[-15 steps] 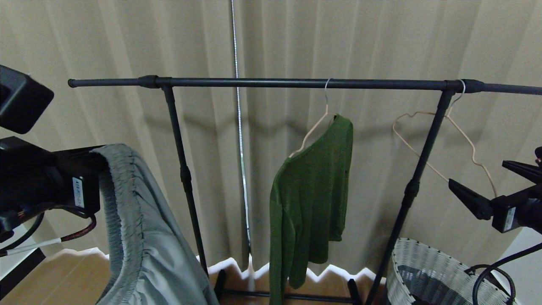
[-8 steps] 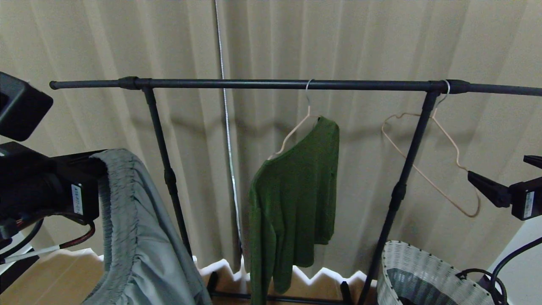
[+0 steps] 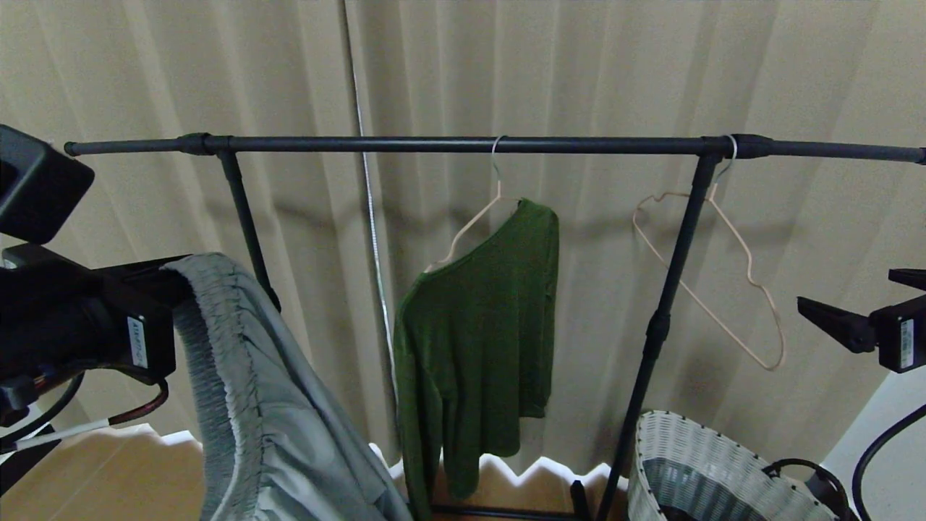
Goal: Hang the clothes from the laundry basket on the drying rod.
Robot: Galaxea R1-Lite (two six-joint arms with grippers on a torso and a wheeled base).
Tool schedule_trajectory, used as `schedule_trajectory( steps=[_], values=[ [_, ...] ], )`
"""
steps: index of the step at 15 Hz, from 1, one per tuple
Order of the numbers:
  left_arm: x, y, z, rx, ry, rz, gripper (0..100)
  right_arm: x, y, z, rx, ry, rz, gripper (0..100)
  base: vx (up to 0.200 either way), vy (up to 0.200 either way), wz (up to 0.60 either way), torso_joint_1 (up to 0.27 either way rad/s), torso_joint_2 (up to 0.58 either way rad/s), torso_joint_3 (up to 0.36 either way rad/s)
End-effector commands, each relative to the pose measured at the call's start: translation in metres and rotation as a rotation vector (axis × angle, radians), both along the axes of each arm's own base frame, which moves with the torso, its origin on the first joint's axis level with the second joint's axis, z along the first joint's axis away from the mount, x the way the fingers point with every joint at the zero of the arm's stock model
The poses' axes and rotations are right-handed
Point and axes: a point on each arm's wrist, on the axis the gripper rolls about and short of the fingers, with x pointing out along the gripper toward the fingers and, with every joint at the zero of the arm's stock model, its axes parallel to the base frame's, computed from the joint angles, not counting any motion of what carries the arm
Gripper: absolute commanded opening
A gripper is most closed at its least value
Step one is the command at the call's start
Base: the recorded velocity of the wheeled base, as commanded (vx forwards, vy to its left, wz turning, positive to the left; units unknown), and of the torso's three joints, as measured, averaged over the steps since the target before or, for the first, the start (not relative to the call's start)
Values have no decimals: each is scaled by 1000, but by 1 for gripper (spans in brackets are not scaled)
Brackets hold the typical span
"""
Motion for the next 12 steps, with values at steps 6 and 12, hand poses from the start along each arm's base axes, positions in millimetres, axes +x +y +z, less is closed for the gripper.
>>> schedule_trajectory(
  steps=[6, 12],
  values=[
    [-1, 6, -11, 11, 21, 32, 0, 74, 11, 9, 97, 237, -7, 100, 0, 0, 0, 0, 0, 0],
    [-6, 8, -17, 8, 13, 29, 0, 122, 19, -7, 156, 294, -26, 100, 0, 0, 0, 0, 0, 0]
  ],
)
